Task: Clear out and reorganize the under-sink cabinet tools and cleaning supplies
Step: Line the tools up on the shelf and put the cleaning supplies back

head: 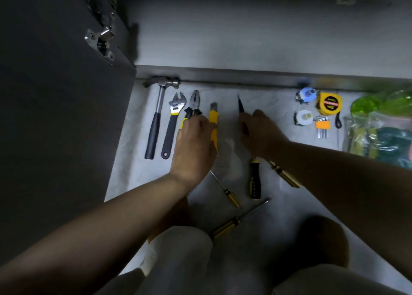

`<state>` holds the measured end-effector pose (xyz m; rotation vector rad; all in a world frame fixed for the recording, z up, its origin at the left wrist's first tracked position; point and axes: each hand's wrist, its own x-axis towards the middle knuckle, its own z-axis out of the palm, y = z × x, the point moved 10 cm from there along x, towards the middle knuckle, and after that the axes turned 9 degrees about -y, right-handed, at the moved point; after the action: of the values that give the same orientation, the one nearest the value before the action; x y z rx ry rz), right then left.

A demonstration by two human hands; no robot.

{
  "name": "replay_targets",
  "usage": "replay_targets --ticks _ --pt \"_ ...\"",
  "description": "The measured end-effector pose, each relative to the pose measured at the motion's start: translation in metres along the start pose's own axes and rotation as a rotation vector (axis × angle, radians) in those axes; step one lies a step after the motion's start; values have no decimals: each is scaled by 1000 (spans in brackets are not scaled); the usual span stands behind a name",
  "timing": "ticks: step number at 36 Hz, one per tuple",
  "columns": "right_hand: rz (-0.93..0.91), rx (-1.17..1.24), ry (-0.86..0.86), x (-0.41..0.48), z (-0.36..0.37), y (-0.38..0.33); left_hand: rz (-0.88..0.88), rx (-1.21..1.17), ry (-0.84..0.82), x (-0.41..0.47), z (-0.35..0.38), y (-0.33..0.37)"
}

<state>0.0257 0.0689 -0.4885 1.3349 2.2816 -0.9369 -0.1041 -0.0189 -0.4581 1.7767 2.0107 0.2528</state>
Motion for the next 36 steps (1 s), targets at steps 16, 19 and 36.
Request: replay_targets --ticks 16,19,36 --pt "414 -58 -54 -143 25 164 391 -50 -444 -31 79 91" --pt "503 -35 -40 -147 33 167 429 22 -481 -42 85 84" --pt "270 220 -146 -100 97 57 408 -48 -539 -76 96 50"
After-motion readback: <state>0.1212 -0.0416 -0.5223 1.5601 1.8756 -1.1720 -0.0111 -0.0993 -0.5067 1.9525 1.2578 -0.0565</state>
